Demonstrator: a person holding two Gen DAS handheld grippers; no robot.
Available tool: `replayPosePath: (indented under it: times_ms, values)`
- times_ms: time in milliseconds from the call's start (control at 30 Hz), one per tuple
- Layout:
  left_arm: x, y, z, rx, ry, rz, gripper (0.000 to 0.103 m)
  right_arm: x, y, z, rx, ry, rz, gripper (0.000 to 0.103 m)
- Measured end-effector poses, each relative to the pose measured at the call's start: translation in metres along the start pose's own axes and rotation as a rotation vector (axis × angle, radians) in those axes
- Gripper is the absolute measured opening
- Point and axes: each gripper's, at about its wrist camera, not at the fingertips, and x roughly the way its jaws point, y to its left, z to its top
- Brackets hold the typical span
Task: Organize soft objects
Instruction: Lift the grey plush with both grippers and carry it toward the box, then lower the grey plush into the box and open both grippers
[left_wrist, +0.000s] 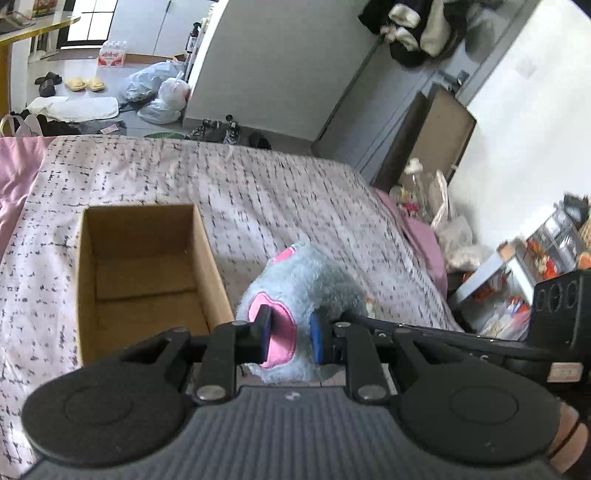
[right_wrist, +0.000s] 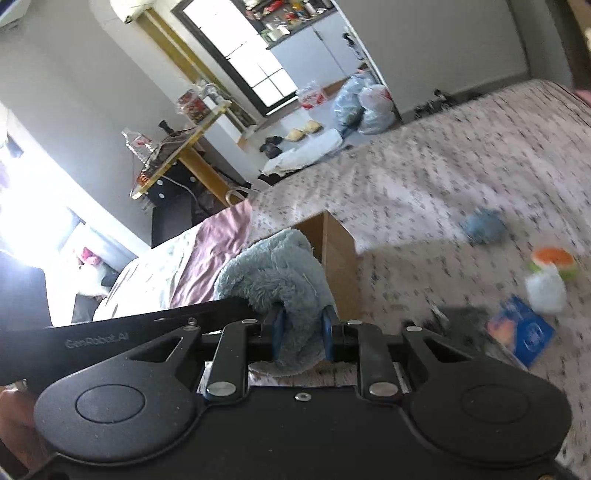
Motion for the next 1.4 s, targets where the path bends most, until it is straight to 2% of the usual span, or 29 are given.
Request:
replayPosePath:
  times_ms: [167, 400, 633, 833, 1000, 1133, 1200, 1400]
  values:
    - [-0.011, 0.028, 0.014, -0.041, -0.043, 0.007, 0.02, 0.025, 0.02, 0.016, -0.038, 0.002, 0.029, 0.022]
    - [-0.007, 0.07, 0.018, -0.101, -0.053, 0.048, 0.02, 0.067, 0.041, 0.019, -0.059, 0.052, 0.02, 0.022]
    - [0.011, 0.113, 0.015, -0.171, -0.03, 0.101, 0.02, 0.113, 0.054, 0.015, -0.04, 0.138, -0.018, 0.022]
    - [0.038, 0.138, 0.004, -0.242, 0.025, 0.115, 0.02, 0.137, 0.054, 0.007, -0.05, 0.199, -0.085, 0.022]
    - [0.049, 0.15, -0.01, -0.284, 0.038, 0.137, 0.02, 0.152, 0.056, -0.002, -0.082, 0.251, -0.115, 0.022]
    - [0.055, 0.156, -0.017, -0.313, 0.068, 0.128, 0.021, 0.158, 0.057, -0.009, -0.099, 0.285, -0.141, 0.029]
    - [0.054, 0.155, -0.019, -0.303, 0.064, 0.136, 0.02, 0.161, 0.056, -0.013, -0.095, 0.303, -0.149, 0.033]
    - [0.051, 0.151, -0.024, -0.293, 0.086, 0.128, 0.021, 0.151, 0.056, -0.024, -0.088, 0.312, -0.152, 0.036]
